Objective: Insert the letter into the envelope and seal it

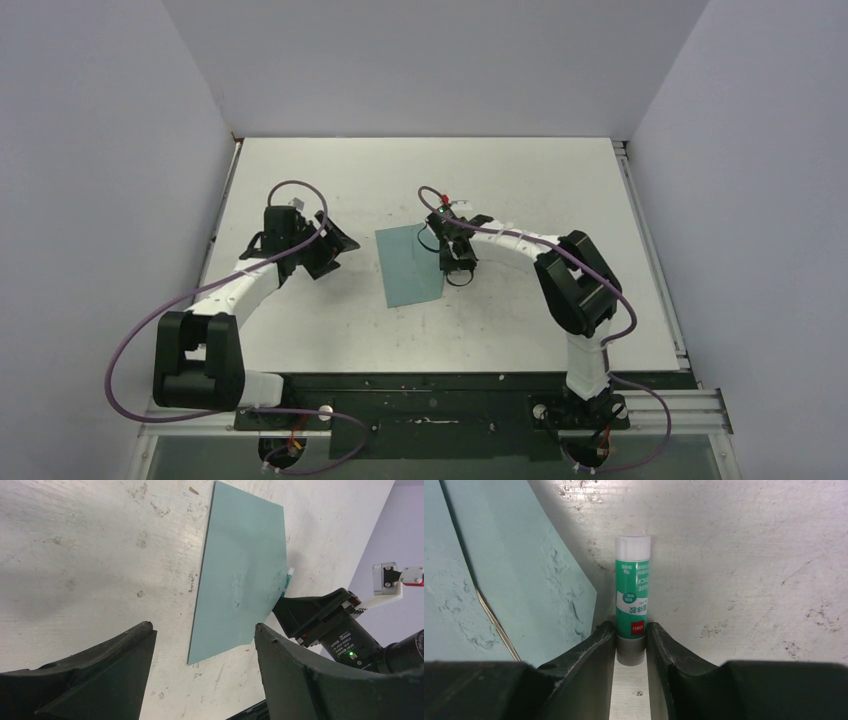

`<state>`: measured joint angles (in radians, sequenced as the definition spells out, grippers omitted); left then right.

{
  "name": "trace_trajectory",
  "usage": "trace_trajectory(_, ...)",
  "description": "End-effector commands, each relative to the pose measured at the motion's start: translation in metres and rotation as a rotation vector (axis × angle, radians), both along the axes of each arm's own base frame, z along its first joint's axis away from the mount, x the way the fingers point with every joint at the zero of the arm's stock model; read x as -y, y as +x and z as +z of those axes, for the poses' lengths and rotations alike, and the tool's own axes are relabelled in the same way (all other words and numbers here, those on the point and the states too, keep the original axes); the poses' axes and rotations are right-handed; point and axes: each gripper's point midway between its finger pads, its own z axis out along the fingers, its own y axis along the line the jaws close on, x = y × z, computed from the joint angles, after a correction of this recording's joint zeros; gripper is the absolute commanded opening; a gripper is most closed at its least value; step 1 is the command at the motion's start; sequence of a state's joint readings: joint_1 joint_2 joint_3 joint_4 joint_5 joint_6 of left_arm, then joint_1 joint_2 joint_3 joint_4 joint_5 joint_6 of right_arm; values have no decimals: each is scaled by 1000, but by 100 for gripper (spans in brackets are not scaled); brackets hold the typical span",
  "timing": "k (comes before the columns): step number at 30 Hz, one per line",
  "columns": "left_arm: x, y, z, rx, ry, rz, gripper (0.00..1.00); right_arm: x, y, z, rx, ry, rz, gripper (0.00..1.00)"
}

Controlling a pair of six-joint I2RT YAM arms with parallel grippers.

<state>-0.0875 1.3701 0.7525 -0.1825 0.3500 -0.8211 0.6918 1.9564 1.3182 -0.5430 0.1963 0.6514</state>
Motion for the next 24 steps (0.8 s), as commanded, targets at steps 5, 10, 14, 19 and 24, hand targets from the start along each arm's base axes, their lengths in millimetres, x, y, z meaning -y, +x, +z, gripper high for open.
trace_trajectory(5,29,13,65,148,-143,-170,76,-5,9,46,139,134,57,5)
trace_trajectory(10,49,16,127,290,-245,-299,84,-20,19,124,321,266,203,5)
trace_trajectory(14,71,11,180,435,-353,-399,97,-49,8,181,457,434,435,5)
trace_trajectory(19,99,-5,229,607,-404,-531,97,-86,-19,232,558,598,754,5)
trace_trajectory(24,103,-10,236,647,-399,-569,97,-106,-29,247,568,599,903,5)
